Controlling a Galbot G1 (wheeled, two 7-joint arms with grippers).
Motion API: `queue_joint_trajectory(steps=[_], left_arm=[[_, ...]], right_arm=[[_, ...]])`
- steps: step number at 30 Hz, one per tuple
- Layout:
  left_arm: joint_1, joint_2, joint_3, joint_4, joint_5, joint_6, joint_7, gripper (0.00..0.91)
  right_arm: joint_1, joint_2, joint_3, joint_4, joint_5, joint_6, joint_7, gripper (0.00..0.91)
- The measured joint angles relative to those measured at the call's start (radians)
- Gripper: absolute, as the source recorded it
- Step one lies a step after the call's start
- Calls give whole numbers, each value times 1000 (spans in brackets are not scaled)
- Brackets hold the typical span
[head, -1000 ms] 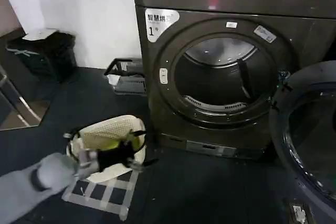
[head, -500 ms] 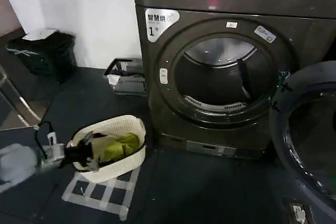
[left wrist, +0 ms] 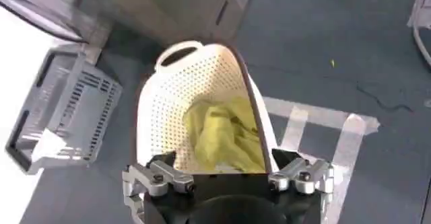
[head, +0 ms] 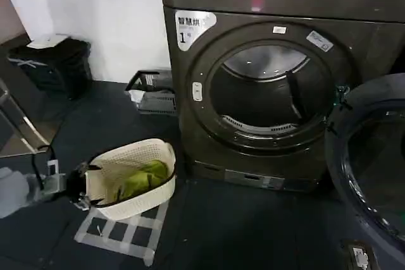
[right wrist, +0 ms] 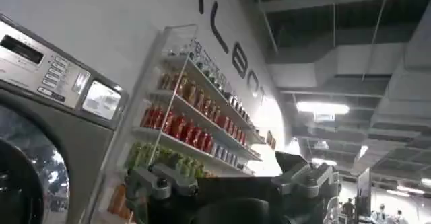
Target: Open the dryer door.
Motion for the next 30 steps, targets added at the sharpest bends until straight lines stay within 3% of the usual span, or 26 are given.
queue_joint_trajectory(steps=[5,30], left_arm=[[0,-3,-1,1,-2,33,-16,907],[7,-14,5,21,4,25,-19,907]], right_arm=[[0,0,-2,2,0,0,-1,907],[14,-4,-18,5,-5,-2,-13,907]])
